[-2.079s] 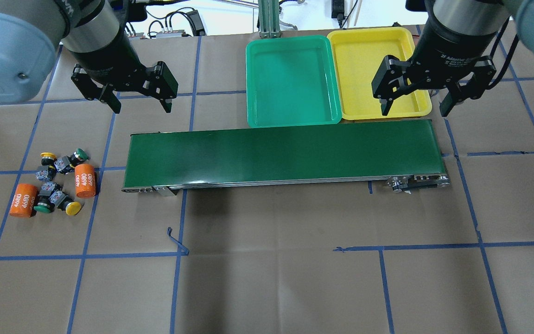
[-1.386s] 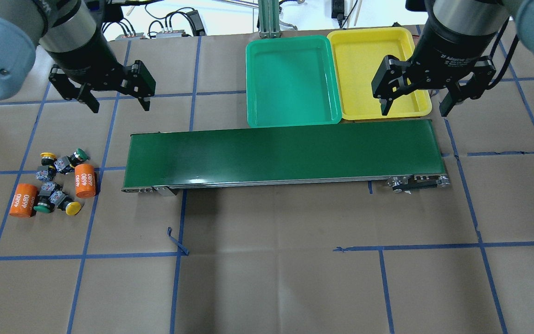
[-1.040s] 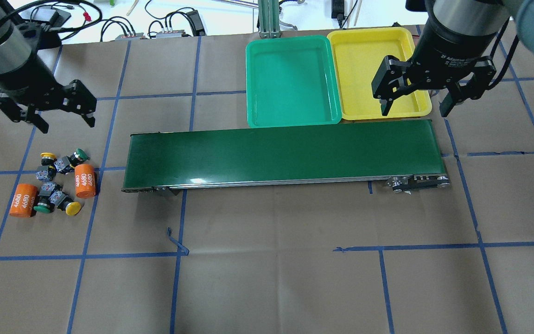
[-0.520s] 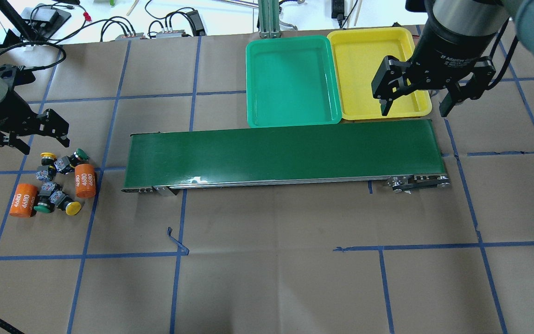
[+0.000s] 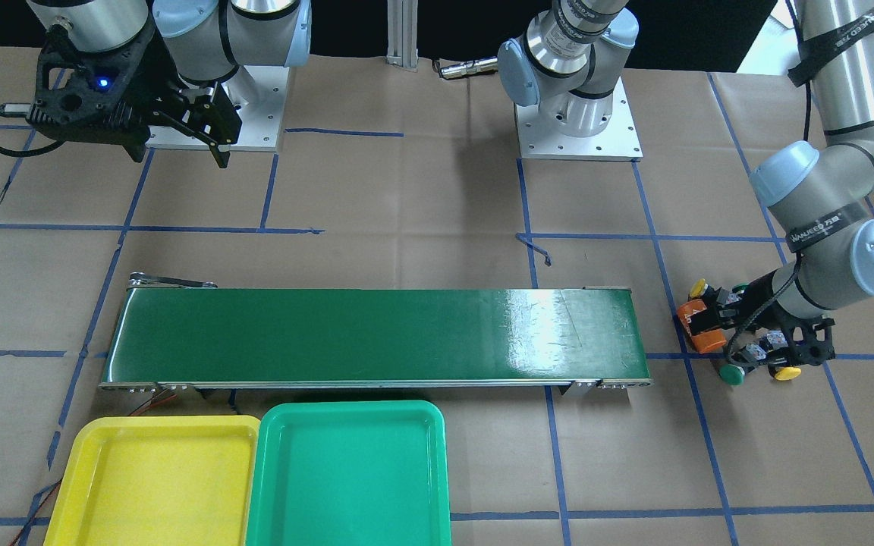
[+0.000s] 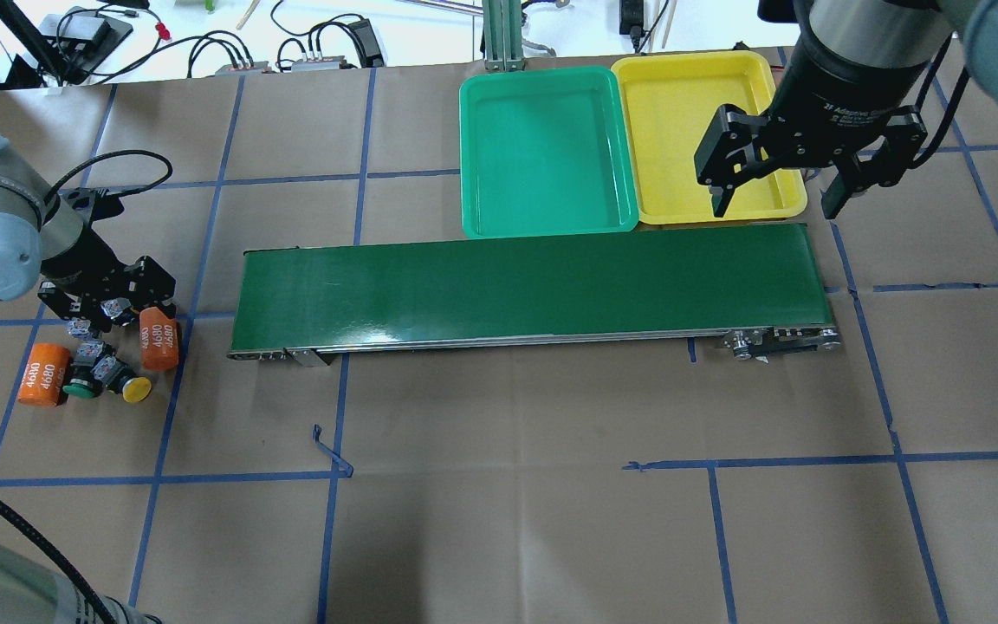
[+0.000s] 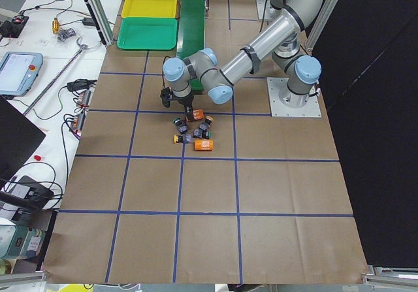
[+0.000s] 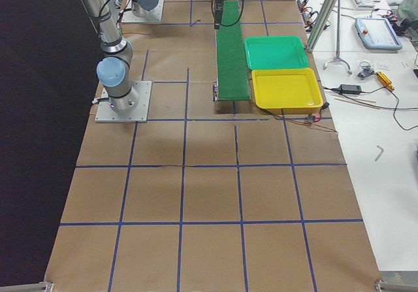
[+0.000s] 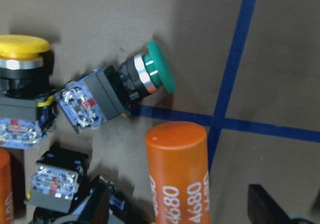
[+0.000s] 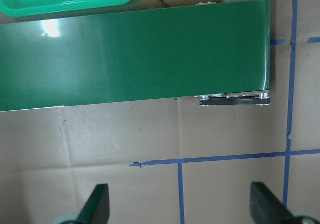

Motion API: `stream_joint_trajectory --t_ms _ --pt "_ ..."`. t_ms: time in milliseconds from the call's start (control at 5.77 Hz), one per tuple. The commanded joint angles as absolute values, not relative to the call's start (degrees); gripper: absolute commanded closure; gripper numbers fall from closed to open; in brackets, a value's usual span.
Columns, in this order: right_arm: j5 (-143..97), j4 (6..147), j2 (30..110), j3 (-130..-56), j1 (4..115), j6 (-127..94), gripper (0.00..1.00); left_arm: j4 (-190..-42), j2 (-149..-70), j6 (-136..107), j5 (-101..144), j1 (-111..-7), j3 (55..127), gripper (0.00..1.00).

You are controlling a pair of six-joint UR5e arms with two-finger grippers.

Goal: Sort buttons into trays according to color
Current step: 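Reach the left gripper down to the pile and grasp an orange cylinder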

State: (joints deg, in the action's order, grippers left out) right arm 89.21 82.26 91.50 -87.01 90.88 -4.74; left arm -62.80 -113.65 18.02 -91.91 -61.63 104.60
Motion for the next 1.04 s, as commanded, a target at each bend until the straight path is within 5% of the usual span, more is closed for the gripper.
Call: stream_joint_trajectory --t_ms 0,173,347,866 --pt "89.2 82.3 91.5 -87.0 90.9 -4.7 0.00 -61.7 -116.6 17.9 -91.7 -61.9 105.2 0.29" --pt "89.2 82.3 91.5 -87.0 90.9 -4.7 0.00 -62.0 -116.6 17.7 -91.4 -62.1 105.3 0.77" --pt "89.2 82.3 91.6 -87.0 90.9 -4.7 0.00 -62.6 -116.1 17.7 -91.7 -62.2 104.7 0.95" --pt "89.2 82.2 91.5 -87.0 90.9 -4.7 0.00 -67.8 -110.3 30.9 -91.8 -70.6 99.1 0.97"
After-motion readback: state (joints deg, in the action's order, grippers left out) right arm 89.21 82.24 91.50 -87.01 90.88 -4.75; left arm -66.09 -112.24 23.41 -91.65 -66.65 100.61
